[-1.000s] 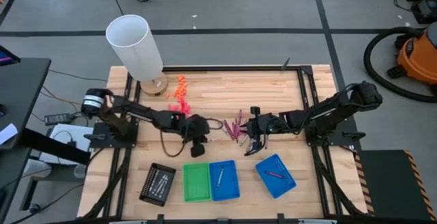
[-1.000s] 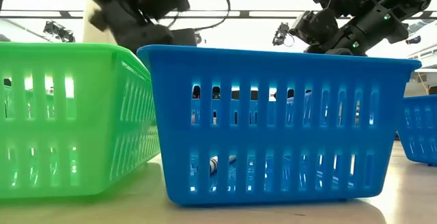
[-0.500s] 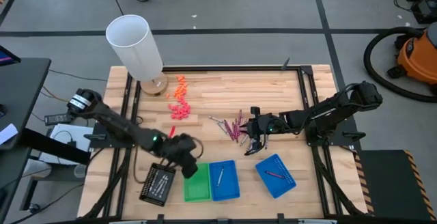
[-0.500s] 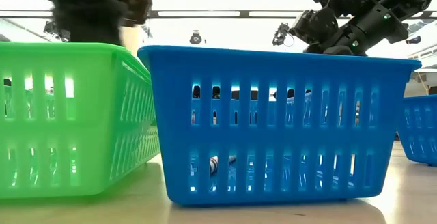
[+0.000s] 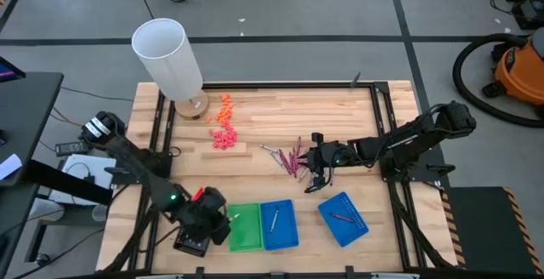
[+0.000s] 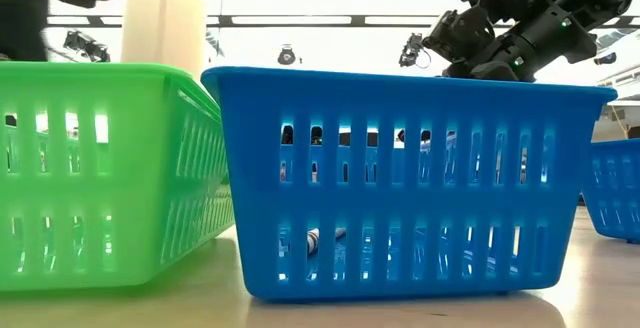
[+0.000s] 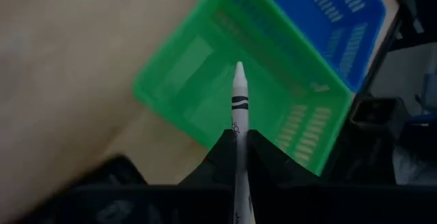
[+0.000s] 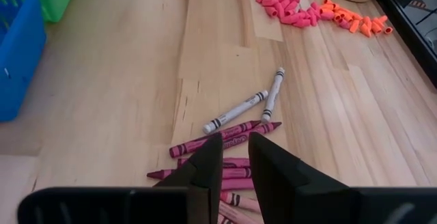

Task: Sort crayons
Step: Put the white crayon into the black bin

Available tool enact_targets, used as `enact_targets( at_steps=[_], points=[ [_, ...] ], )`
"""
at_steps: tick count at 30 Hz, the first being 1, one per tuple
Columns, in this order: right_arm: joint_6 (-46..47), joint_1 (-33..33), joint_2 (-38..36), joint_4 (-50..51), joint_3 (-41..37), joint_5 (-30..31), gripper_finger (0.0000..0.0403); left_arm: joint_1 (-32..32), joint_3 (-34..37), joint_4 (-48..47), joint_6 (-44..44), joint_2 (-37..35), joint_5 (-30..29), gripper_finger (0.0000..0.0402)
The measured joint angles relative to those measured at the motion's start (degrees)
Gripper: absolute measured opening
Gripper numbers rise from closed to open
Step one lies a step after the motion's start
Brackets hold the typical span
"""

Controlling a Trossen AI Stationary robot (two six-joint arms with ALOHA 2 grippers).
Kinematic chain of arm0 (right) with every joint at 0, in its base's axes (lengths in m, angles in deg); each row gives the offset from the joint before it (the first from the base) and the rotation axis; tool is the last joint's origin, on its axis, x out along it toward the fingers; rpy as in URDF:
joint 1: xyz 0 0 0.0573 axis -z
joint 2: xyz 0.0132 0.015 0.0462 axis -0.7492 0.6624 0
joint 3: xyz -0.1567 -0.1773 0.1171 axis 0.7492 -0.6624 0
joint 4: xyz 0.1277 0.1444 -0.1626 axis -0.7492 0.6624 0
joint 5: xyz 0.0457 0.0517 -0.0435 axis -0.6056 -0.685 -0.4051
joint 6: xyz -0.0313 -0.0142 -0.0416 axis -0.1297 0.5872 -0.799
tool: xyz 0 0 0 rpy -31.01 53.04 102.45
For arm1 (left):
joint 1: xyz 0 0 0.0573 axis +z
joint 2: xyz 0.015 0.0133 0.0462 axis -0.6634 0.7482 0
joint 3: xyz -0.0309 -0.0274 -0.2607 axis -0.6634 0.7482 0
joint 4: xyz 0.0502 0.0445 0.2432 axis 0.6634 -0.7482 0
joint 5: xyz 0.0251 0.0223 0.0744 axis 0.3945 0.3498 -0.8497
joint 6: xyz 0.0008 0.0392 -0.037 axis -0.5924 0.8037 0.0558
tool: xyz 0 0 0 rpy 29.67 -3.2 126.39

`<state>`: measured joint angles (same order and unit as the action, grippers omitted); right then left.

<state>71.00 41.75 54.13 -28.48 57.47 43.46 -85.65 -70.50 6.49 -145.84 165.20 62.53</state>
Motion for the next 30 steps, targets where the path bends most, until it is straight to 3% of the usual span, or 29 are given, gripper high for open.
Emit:
enact_targets(
  at_steps=[18,25,30],
  points=[
    [0.2,-0.02,0.0,-0.56,0.0,-1.02,0.0082,-15.41,0.0,-1.11,-24.63,-0.47,1.99,0.0016],
    [0.2,-0.02,0.0,-0.54,0.0,-1.14,0.0082,-20.81,0.0,-11.21,-36.14,-0.79,0.0,0.0016],
    [0.19,-0.02,0.0,-0.62,0.0,-1.15,0.0082,-20.87,-0.02,-16.97,-41.79,-0.76,-1.11,0.0016]
  ],
)
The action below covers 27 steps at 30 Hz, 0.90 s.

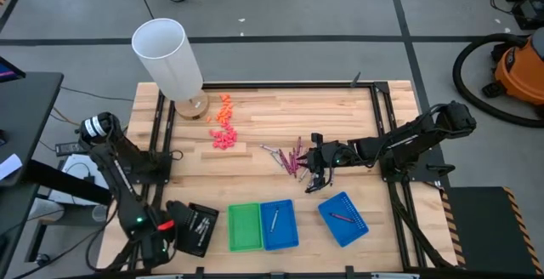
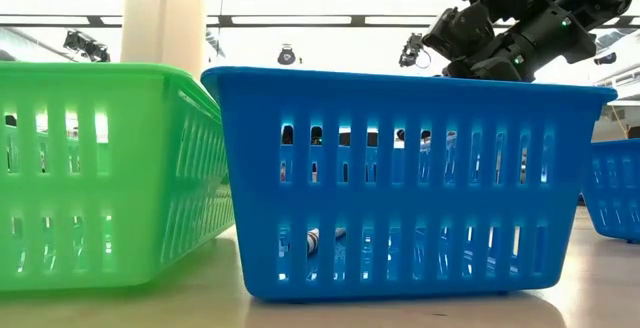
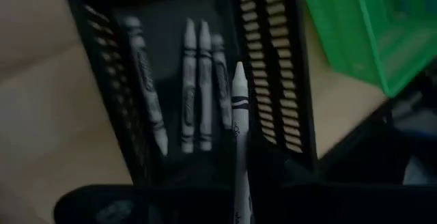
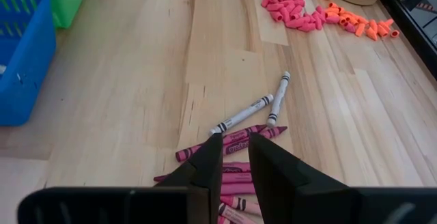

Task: Sort crayons
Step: Put the white crayon into the black bin

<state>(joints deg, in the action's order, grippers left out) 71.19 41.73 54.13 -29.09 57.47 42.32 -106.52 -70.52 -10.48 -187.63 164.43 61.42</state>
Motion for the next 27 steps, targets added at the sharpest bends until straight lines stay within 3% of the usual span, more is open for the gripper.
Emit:
enact_targets(
  at_steps=[8,16,20,27],
  points=[
    [-0.01,0.0,0.0,-0.08,0.0,0.0,0.0082,3.26,0.0,-6.01,-0.17,0.0,0.06,0.0024],
    [-0.08,0.0,0.0,0.0,0.0,0.02,0.0082,6.94,-0.32,-8.76,5.17,-0.31,3.89,0.0124],
    [-0.14,0.0,0.0,-0.2,0.0,0.02,0.0082,11.1,-2.64,-13.5,13.3,-0.59,2.91,0.0153],
    [-0.17,0.0,0.0,-0.2,0.0,0.04,0.0082,20.72,-3.8,-16.35,30.31,-0.59,2.89,0.0155]
  ],
)
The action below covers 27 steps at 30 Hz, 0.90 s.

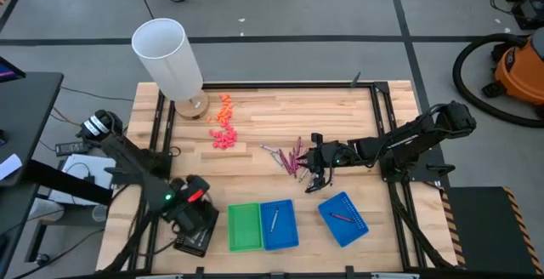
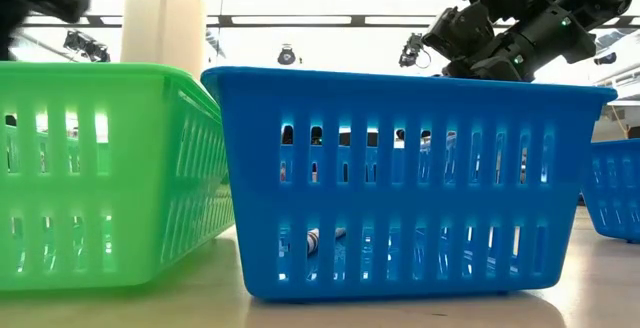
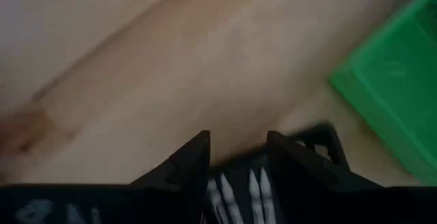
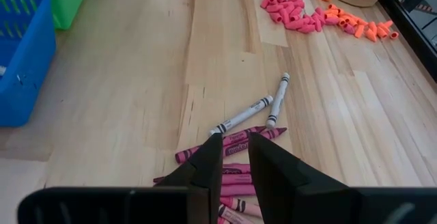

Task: Sort crayons
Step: Put the white crayon into the black bin

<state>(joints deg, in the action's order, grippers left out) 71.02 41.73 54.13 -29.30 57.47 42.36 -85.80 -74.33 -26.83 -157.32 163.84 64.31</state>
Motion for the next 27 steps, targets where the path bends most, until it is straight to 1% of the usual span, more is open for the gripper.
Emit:
enact_targets(
  at_steps=[15,19,22,27],
  points=[
    [-0.04,0.0,0.0,0.18,0.0,0.0,0.0082,18.18,0.09,9.25,31.44,0.24,0.16,0.0155],
    [-0.04,0.0,0.0,0.63,0.0,0.02,0.0082,22.33,0.15,12.47,41.16,1.96,-0.37,0.0155],
    [-0.07,0.0,0.0,0.71,0.0,0.1,0.0082,25.14,0.15,16.0,49.03,4.04,-2.9,0.0155],
    [-0.07,0.02,0.0,1.14,0.0,0.83,0.0082,30.48,0.15,24.86,62.89,7.92,-4.6,0.0155]
  ],
)
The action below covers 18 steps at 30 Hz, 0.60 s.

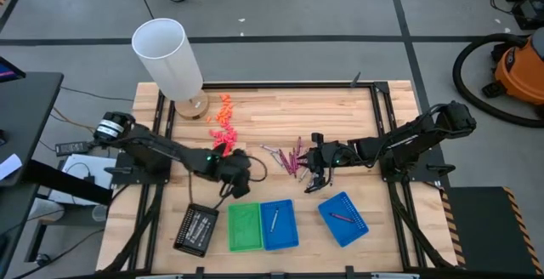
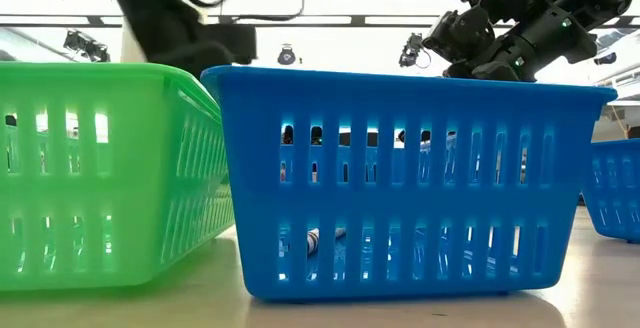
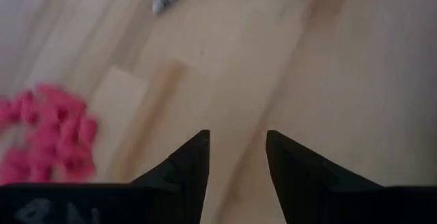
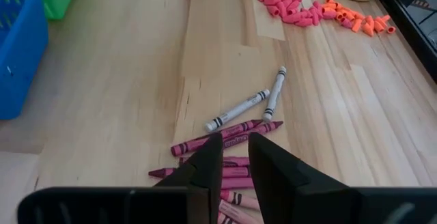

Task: Sort crayons
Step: Put the white crayon into the black bin

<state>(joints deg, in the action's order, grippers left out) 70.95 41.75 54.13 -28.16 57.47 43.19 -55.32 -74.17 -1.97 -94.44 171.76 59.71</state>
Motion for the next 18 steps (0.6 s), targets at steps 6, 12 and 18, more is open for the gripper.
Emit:
enact_targets(
  at_steps=[6,12,18],
  points=[
    [-1.07,0.11,0.0,1.31,0.0,1.59,0.0082,6.67,0.0,10.83,13.18,4.56,4.19,0.0155],
    [-2.15,0.15,-0.03,5.2,0.0,4.46,0.0082,12.06,0.0,18.5,21.36,8.66,8.33,0.0155],
    [-2.54,0.22,-0.46,4.92,0.0,4.44,0.0082,15.85,0.0,23.14,28.65,10.55,9.54,0.0155]
  ],
)
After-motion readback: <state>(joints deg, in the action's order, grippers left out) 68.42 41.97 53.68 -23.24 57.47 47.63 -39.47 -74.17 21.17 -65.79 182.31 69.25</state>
